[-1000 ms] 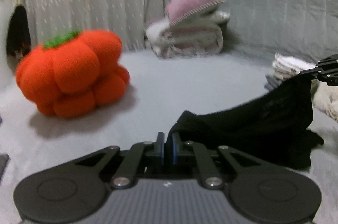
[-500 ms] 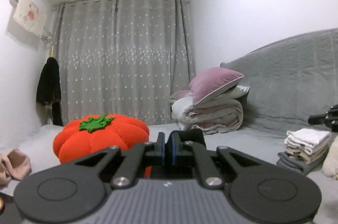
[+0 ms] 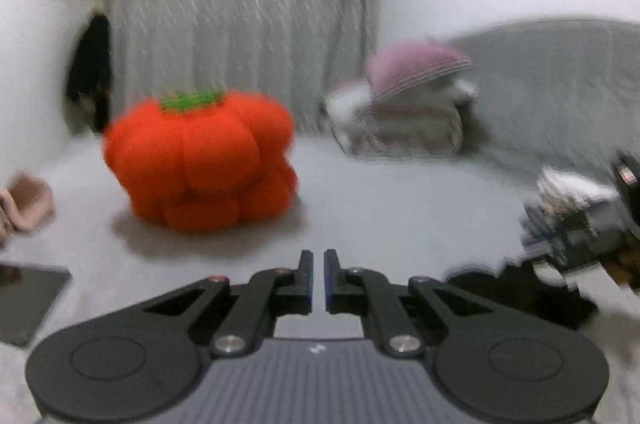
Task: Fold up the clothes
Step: 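Open both grippers to release the garment and lift them away, then grasp a black shirt edge with the right gripper while the left gripper grasps another edge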
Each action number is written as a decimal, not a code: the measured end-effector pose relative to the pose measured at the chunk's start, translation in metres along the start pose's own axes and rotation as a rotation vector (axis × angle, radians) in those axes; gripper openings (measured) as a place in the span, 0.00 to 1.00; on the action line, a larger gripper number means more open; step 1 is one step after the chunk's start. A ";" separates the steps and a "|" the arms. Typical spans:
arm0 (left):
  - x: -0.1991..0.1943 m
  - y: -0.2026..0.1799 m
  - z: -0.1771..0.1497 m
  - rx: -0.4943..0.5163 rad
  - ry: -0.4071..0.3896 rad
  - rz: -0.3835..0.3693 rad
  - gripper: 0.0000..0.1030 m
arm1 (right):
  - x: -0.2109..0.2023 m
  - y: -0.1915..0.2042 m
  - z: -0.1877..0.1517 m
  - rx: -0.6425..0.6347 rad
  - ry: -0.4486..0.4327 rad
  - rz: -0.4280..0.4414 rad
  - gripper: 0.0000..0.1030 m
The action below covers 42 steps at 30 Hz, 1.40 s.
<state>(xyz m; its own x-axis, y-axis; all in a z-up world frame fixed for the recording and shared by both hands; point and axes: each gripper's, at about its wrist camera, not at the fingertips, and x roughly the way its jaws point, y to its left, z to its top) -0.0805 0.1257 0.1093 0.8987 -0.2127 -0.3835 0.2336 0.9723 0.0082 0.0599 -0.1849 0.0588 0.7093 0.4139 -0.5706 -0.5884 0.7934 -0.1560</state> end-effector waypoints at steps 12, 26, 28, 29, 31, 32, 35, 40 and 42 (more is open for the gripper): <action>0.054 -0.018 -0.027 0.189 0.224 -0.100 0.42 | 0.003 0.030 -0.003 -0.019 0.011 0.015 0.04; -0.025 -0.044 -0.050 0.448 0.236 -0.381 0.10 | -0.160 0.076 -0.062 -0.207 -0.002 0.166 0.04; -0.027 -0.043 -0.053 0.455 0.265 -0.389 0.13 | -0.146 0.074 -0.086 -0.197 0.145 0.330 0.05; -0.028 -0.041 -0.053 0.450 0.269 -0.371 0.15 | -0.138 0.072 -0.091 -0.201 0.187 0.329 0.05; -0.030 -0.035 -0.046 0.410 0.241 -0.327 0.18 | -0.130 0.062 -0.092 -0.182 0.201 0.225 0.12; -0.032 -0.031 -0.041 0.383 0.218 -0.324 0.19 | -0.135 0.053 -0.088 -0.141 0.164 0.215 0.15; -0.037 -0.023 -0.033 0.336 0.172 -0.318 0.34 | -0.157 0.029 -0.082 -0.024 0.015 0.219 0.15; -0.015 -0.035 -0.041 0.388 0.231 -0.280 0.40 | -0.149 0.029 -0.088 -0.046 0.060 0.176 0.25; -0.001 -0.041 -0.047 0.401 0.278 -0.275 0.40 | -0.135 0.040 -0.089 -0.095 0.111 0.184 0.25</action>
<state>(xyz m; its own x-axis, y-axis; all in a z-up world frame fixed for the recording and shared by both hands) -0.1087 0.0906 0.0666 0.6660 -0.3666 -0.6497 0.6169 0.7603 0.2034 -0.0938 -0.2490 0.0575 0.5425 0.4920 -0.6809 -0.7418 0.6609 -0.1135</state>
